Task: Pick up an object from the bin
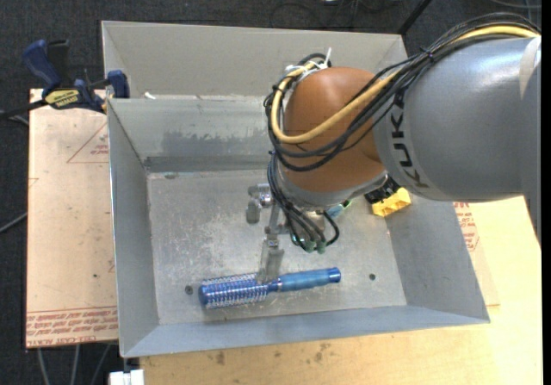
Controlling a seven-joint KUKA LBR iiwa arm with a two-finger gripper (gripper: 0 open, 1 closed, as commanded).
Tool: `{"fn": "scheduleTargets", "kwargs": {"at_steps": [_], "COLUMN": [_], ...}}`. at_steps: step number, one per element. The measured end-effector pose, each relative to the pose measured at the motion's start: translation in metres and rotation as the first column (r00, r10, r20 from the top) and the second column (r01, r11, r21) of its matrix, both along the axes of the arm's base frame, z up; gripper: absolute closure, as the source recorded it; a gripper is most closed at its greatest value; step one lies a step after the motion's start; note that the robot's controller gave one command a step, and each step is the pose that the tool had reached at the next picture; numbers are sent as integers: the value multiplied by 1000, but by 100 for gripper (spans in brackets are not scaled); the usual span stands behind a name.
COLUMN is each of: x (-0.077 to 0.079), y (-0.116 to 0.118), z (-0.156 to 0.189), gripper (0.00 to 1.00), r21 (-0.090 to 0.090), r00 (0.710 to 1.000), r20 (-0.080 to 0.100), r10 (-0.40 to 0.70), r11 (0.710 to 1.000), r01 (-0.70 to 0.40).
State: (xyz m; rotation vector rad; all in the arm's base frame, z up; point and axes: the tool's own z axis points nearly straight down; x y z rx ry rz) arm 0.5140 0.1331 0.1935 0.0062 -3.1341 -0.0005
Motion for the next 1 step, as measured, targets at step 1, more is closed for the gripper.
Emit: {"fn": "scheduleTargets", "kwargs": {"at_steps": [1], "x": [-27], "y": [28], "z": [-120], "gripper": [0], "r21": [2], "r00": [1000], "r20": [8], "r10": [31], "r11": [1000], "r01": [-31]}}
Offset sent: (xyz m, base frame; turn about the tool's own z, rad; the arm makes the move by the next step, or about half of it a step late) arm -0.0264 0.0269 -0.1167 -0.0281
